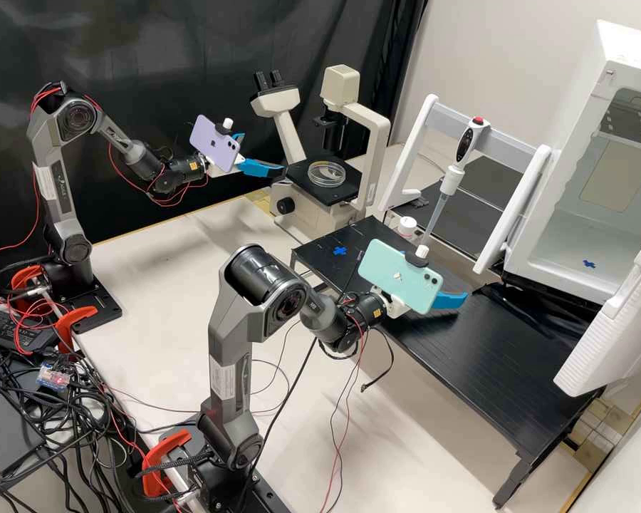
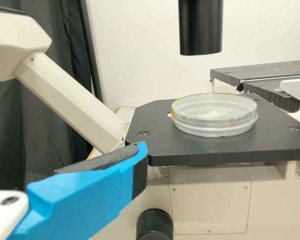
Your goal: Move the petri dish to the bench
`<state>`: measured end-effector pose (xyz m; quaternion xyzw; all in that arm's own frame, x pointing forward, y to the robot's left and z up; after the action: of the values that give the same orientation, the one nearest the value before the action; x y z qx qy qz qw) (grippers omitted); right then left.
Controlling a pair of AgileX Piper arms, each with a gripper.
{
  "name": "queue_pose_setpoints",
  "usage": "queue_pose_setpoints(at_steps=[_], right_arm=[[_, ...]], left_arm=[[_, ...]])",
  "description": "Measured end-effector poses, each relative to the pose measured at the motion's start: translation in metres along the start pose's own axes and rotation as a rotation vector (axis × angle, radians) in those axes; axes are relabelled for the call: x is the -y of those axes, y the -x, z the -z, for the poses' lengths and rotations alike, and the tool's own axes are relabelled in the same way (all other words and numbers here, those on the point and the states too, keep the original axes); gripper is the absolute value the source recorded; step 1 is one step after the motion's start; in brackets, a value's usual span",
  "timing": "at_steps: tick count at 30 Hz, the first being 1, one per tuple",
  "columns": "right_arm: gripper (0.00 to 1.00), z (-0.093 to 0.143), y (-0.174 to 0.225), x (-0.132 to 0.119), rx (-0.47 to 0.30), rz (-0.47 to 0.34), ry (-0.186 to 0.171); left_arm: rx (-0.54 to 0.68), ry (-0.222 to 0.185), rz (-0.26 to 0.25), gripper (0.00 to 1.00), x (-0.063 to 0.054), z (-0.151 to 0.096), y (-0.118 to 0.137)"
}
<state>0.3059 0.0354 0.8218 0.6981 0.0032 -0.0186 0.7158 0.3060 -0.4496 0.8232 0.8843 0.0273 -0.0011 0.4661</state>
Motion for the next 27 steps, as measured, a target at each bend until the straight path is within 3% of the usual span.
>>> queue_pose_setpoints(at_steps=[11, 15, 27], right_arm=[[1.00, 0.003, 0.011, 0.006, 0.002, 0.010, -0.019], [1.00, 0.022, 0.029, 0.014, -0.057, 0.024, -0.011], [1.00, 0.120, 0.067, 0.062, -0.357, 0.085, 0.144]], left_arm=[[0.000, 0.000, 0.000, 1.00, 0.000, 0.000, 0.000], [0.000, 0.000, 0.000, 1.00, 0.000, 0.000, 0.000], [0.000, 0.000, 0.000, 1.00, 0.000, 0.000, 0.000]])
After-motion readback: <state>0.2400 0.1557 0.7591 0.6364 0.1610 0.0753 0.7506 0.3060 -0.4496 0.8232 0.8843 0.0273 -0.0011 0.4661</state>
